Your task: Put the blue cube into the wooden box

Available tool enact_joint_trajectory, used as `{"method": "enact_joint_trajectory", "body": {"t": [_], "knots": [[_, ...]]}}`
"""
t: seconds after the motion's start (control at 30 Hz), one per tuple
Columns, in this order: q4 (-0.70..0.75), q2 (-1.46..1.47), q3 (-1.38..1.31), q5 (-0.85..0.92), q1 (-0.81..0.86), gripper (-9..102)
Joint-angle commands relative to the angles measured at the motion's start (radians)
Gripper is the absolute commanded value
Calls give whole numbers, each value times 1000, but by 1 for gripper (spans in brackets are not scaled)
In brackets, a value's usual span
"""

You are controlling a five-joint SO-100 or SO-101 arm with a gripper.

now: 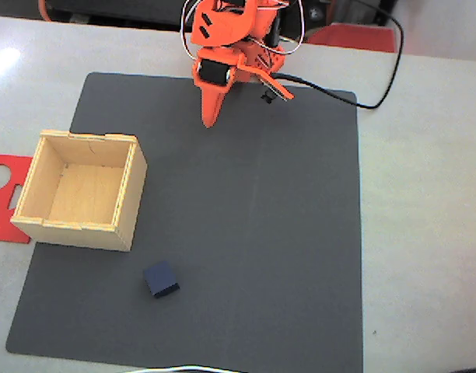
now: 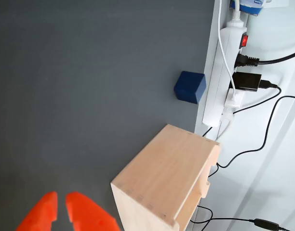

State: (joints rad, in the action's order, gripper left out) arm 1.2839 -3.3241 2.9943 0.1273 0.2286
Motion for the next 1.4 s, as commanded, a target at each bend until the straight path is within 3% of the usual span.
{"method": "enact_joint_trajectory", "body": {"t": [0.0, 0.53, 0.77, 1.0, 1.2, 1.37], "knots": [[-20, -14, 0, 32, -43, 0], [-15, -14, 0, 51, -40, 0], [-51, -14, 6, 166, -9, 9], [-299, 137, 20, 181, 25, 10], [-609, 615, -115, 179, 18, 10], [-755, 940, -278, 169, -18, 10]]}}
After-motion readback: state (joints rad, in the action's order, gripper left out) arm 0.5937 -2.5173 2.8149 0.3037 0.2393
